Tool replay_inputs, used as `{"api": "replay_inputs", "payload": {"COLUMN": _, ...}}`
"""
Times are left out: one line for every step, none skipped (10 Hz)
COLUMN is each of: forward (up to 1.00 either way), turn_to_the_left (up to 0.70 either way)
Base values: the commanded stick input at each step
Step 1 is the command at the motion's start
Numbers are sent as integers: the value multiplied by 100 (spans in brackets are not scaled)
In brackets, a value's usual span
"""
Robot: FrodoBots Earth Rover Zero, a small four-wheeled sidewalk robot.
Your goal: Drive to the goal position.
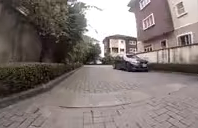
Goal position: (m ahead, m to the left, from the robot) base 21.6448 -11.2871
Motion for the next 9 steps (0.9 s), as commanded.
{"api": "replay_inputs", "payload": {"forward": 70, "turn_to_the_left": 0}}
{"api": "replay_inputs", "payload": {"forward": 70, "turn_to_the_left": 0}}
{"api": "replay_inputs", "payload": {"forward": 70, "turn_to_the_left": 0}}
{"api": "replay_inputs", "payload": {"forward": 70, "turn_to_the_left": 0}}
{"api": "replay_inputs", "payload": {"forward": 70, "turn_to_the_left": 0}}
{"api": "replay_inputs", "payload": {"forward": 70, "turn_to_the_left": 0}}
{"api": "replay_inputs", "payload": {"forward": 70, "turn_to_the_left": 0}}
{"api": "replay_inputs", "payload": {"forward": 70, "turn_to_the_left": 0}}
{"api": "replay_inputs", "payload": {"forward": 70, "turn_to_the_left": 0}}
